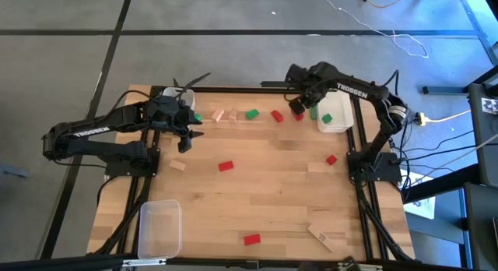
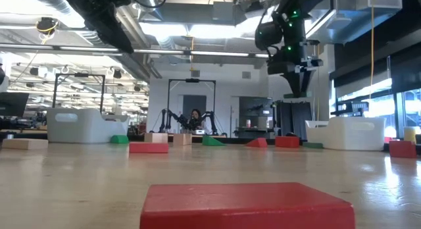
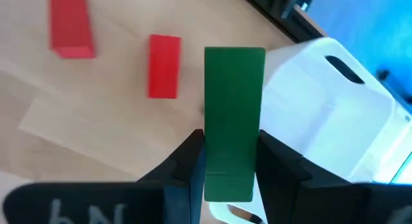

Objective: Sort & place blocks by color
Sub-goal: Put the green block into the white bin

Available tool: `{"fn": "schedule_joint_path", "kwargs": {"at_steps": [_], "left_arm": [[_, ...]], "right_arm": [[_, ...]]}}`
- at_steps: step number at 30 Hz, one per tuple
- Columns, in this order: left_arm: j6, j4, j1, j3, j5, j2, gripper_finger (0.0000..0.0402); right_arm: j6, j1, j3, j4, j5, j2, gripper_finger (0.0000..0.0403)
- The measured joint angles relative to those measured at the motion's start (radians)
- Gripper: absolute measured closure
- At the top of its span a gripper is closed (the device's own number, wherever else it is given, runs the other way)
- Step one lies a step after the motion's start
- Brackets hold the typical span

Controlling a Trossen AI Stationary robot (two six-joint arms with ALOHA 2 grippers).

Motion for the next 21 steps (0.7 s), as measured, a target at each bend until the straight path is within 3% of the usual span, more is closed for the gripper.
{"fn": "schedule_joint_path", "kwargs": {"at_steps": [9,21], "left_arm": [[-0.001,0.000,0.000,0.000,-0.090,0.000,0.0213],[0.005,-0.001,0.000,0.000,-0.101,0.000,0.0213]], "right_arm": [[-0.030,-0.153,0.000,-0.040,0.001,0.000,0.0299],[-0.050,-0.278,0.000,-0.056,0.003,0.000,0.0299]]}}
